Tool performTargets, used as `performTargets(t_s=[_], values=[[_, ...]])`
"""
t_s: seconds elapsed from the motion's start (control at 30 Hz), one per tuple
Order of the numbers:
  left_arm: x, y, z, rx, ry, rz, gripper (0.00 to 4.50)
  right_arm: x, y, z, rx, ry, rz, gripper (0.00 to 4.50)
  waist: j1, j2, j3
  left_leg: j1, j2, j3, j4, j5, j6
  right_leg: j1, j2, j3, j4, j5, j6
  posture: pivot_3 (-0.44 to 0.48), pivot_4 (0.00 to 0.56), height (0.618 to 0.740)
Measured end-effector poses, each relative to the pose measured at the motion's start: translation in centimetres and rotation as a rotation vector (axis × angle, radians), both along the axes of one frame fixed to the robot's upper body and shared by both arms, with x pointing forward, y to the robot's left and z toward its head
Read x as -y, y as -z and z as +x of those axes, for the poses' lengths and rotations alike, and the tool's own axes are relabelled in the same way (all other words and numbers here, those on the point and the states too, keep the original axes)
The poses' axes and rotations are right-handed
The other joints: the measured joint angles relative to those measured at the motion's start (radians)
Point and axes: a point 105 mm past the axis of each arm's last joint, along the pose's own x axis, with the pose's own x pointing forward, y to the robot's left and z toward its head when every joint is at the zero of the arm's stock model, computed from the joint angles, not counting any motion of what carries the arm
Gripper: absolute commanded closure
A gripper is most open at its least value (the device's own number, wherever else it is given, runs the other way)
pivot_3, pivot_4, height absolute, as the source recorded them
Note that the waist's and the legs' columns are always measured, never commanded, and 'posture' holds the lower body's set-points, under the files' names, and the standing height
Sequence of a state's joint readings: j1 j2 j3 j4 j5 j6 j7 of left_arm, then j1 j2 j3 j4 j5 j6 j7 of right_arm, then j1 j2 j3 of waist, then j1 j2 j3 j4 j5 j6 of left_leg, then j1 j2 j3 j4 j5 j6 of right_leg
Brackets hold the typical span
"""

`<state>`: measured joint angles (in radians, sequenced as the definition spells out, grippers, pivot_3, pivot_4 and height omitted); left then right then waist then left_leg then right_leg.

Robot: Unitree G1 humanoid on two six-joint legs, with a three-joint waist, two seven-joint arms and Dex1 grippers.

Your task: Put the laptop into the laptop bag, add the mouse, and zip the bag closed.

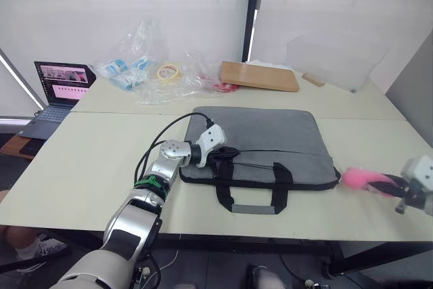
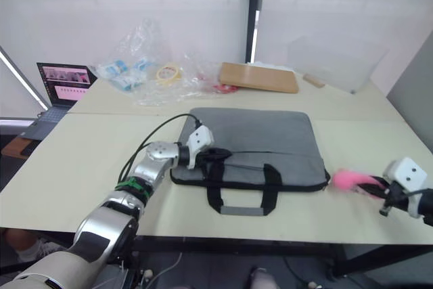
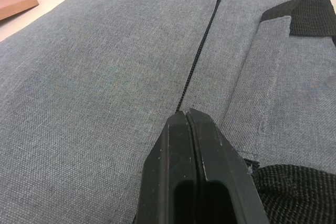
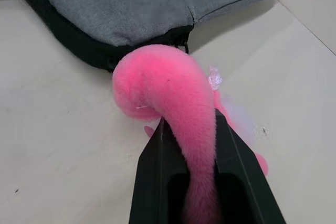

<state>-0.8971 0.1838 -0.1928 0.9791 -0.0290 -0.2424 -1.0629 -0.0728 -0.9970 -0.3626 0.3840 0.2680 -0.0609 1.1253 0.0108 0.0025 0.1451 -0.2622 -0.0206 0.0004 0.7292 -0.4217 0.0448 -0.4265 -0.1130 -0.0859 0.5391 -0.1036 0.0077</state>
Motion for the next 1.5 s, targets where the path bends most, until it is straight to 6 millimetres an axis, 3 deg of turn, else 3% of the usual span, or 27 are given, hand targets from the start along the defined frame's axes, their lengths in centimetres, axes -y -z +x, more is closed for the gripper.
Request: performTargets(t_s=[0.23, 0.67, 0.87, 1.13, 1.47, 1.5], values=[[-0.2, 0.1, -0.3, 0.011, 0.009, 0.0, 4.5, -2.8, 0.4, 4.5, 0.04, 0.063, 0.093, 4.47, -0.01, 0.003, -0.002, 0.0, 0.0, 0.0, 0.0, 0.0, 0.0, 0.0, 0.0, 0.002, 0.001, 0.004, 0.007, 0.0, 0.15, 0.74], [-0.8, 0.1, -0.5, 0.02, 0.009, 0.005, 4.5, -2.9, -0.3, 9.4, 0.085, 0.19, 0.142, 4.47, -0.026, 0.01, -0.006, 0.001, -0.001, 0.002, -0.001, 0.0, 0.0, -0.001, 0.0, 0.005, 0.0, 0.005, 0.009, 0.0, 0.15, 0.74], [-0.8, 0.1, -0.6, 0.023, 0.011, 0.005, 4.5, -3.3, -0.3, 9.1, 0.053, 0.143, 0.152, 4.47, -0.026, 0.012, -0.007, 0.0, -0.001, 0.002, -0.001, 0.0, 0.0, -0.001, 0.001, 0.005, -0.001, 0.005, 0.009, 0.0, 0.15, 0.74], [-1.7, 0.1, -0.7, 0.032, 0.017, 0.019, 4.5, -3.4, 0.4, 5.6, -0.062, -0.023, 0.067, 4.47, -0.037, 0.012, -0.007, 0.001, 0.0, 0.003, -0.003, 0.0, 0.0, -0.001, 0.002, 0.005, -0.001, 0.005, 0.01, 0.0, 0.15, 0.74], [-2.6, -0.1, -0.6, 0.032, 0.026, 0.041, 4.5, -5.0, 0.0, 5.0, -0.074, -0.082, 0.061, 4.47, -0.048, 0.011, -0.006, 0.001, 0.0, 0.003, -0.004, 0.001, -0.002, -0.003, 0.003, 0.005, 0.0, 0.004, 0.01, 0.0, 0.15, 0.74], [-2.7, -0.2, -0.6, 0.032, 0.027, 0.037, 4.5, -5.0, 0.0, 5.0, -0.072, -0.081, 0.061, 4.1, -0.048, 0.011, -0.006, 0.001, 0.0, 0.003, -0.004, 0.001, -0.002, -0.004, 0.003, 0.005, 0.0, 0.004, 0.01, 0.0, 0.15, 0.74]])
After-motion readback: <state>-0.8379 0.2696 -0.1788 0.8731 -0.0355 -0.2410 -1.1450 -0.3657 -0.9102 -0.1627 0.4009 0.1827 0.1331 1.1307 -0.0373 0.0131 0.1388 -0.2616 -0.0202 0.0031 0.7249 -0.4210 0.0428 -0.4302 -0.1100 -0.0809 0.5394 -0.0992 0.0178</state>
